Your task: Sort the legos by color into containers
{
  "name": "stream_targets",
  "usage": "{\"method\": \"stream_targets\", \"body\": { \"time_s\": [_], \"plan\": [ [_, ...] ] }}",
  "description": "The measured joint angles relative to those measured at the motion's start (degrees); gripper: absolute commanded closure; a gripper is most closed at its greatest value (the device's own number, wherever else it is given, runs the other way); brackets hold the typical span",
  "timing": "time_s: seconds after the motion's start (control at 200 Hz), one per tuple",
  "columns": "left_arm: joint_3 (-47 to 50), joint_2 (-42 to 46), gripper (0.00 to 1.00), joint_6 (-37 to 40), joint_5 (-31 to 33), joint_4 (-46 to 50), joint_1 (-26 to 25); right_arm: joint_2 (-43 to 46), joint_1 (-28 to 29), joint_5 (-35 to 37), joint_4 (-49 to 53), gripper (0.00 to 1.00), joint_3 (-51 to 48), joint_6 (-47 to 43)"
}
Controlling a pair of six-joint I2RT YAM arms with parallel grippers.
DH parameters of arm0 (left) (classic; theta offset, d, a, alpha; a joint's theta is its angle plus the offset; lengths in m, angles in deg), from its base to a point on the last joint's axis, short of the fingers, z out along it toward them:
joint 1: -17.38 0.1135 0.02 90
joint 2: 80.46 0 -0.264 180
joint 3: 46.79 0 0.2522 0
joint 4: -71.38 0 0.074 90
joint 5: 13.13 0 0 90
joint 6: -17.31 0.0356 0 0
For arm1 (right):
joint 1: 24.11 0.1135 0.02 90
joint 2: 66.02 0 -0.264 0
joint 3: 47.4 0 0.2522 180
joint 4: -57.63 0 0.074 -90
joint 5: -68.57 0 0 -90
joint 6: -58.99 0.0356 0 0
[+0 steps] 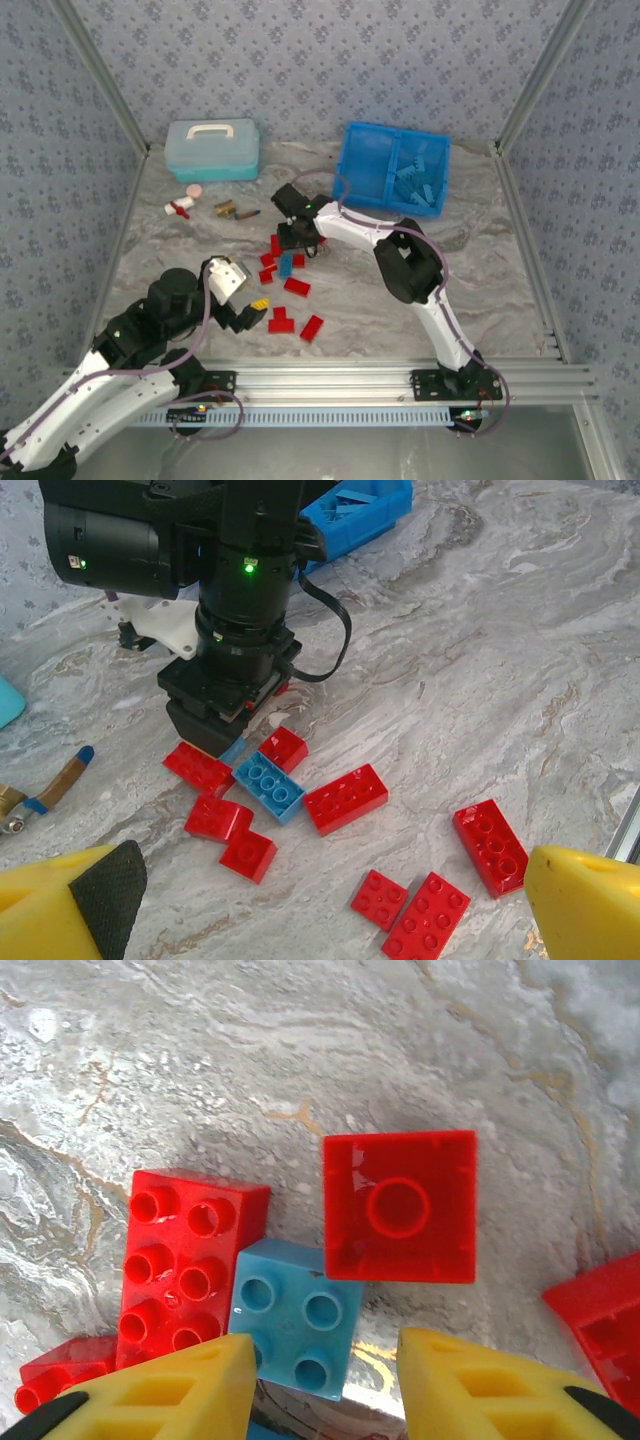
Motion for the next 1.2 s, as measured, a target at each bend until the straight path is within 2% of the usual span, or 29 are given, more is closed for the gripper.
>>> {"method": "stream_targets", "body": {
  "time_s": [0.11,0.235,0.685,0.735,0.759,0.809,0.839,1.199],
  "plan": [
    [0.0,0.0,0.01,0.0,0.0,0.0,0.0,-0.5,0.0,-0.7,-0.2,0.67,0.5,0.8],
    [0.0,0.0,0.01,0.0,0.0,0.0,0.0,-0.4,-0.2,-1.1,-0.8,0.78,0.4,1.9],
    [0.0,0.0,0.01,0.2,0.0,0.0,0.0,1.1,-1.7,-1.3,-0.9,0.78,-1.9,2.5],
    [0.0,0.0,0.01,0.2,0.0,0.0,0.0,1.5,-1.7,-0.9,-0.2,0.74,-2.0,2.1],
    [0.0,0.0,0.01,0.2,0.0,0.0,0.0,1.7,-1.7,-0.7,0.2,0.66,-2.0,2.0],
    [0.0,0.0,0.01,0.2,0.0,0.0,0.0,2.2,-1.7,-0.5,0.7,0.43,-2.0,0.8],
    [0.0,0.0,0.01,0.2,0.0,0.0,0.0,2.6,-1.7,-0.2,1.1,0.38,-2.0,0.4],
    [0.0,-0.9,0.01,0.2,0.0,0.2,0.0,2.8,-0.1,1.2,3.0,0.37,0.7,-2.1]
  ]
}}
